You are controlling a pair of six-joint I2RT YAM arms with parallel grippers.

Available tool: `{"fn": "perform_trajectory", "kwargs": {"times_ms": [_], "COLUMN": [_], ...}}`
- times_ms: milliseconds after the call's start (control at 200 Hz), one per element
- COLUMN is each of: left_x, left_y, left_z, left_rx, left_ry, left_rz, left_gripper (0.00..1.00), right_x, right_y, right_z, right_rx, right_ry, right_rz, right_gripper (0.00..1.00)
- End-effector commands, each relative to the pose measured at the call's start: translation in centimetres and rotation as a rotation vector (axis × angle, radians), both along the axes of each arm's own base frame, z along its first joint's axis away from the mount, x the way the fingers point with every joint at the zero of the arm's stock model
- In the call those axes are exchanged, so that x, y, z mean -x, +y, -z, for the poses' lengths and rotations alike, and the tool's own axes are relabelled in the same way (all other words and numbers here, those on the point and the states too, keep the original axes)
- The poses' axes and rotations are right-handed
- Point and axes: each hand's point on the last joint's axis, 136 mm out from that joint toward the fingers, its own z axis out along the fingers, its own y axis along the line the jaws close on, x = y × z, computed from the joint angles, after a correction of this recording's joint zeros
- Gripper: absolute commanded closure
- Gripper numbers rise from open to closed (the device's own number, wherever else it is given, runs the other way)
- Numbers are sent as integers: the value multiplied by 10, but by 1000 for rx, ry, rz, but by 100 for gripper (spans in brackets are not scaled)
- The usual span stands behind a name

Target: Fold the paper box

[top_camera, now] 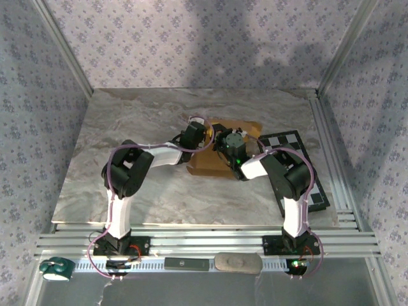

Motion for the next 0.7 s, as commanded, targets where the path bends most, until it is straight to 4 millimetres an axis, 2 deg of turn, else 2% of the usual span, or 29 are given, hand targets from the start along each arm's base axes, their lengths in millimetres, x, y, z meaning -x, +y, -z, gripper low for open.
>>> {"fn": "perform_trajectory", "kwargs": {"times_ms": [0,90,145,185,345,390,505,695], "left_x": [2,3,4,4,2,1,-2,-2], "left_y": [-4,-5,-5,-5,-3,-4,-3,4], "left_z": [21,22,23,22,14,13,12,15], "left_rx": [-17,-23,-19,-15,-5,-6,3,23], "left_ry": [33,36,39,37,18,16,7,-4], "left_rz": [-23,-32,-38,-39,-47,-47,-60,-116], "left_gripper": [100,100,84,77,73,75,100,100], "right_x": [24,24,24,24,25,24,24,23], "right_y": [27,28,28,27,27,27,27,26], "right_z": [51,53,53,54,55,55,55,54], "right_rx": [64,65,64,65,65,64,61,59], "right_ry": [149,151,153,154,155,155,156,155], "right_rz": [-136,-138,-137,-138,-141,-140,-139,-138], "right_gripper": [100,100,100,100,100,100,100,100]}}
